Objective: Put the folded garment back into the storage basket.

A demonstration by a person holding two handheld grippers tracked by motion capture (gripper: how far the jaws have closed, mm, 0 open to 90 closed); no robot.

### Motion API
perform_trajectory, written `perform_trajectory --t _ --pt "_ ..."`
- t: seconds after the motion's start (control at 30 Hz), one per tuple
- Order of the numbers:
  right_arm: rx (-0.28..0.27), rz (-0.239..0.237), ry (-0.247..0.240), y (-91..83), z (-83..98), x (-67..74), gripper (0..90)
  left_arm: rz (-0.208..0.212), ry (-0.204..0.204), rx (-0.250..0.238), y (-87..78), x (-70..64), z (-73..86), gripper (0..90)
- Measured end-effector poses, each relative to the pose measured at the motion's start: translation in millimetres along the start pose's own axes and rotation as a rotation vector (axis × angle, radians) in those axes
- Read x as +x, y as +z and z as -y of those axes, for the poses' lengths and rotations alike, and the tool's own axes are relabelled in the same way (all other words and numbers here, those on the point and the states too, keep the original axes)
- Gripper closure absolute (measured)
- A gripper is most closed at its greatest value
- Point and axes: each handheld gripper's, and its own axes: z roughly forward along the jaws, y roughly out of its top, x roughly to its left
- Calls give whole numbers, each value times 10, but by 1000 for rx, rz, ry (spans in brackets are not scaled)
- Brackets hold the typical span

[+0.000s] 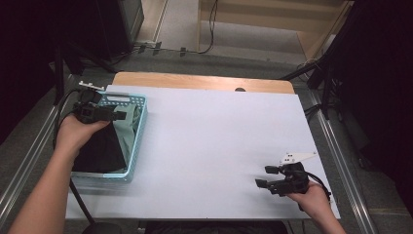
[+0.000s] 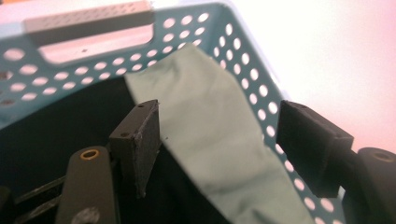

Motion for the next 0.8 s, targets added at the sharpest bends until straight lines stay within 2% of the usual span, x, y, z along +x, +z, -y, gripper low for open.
perform_trajectory --t 0.3,0.53,0.63,0.7,0.73,0.8 --pt "-6 17 23 -59 71 -13 261 0 29 3 144 -97 -133 309" --pt "-8 19 29 -72 92 -17 261 -50 56 31 318 -134 -167 321" --pt "-7 20 30 -72 93 -17 261 -107 40 68 427 -126 -136 407" --pt "-7 19 30 -73 93 -18 261 -155 40 72 469 -119 -103 536" --pt "-7 20 29 -73 92 -16 261 -165 41 65 484 -113 -84 594" --pt "-7 21 27 -74 93 -16 261 -139 26 67 501 -80 -59 764"
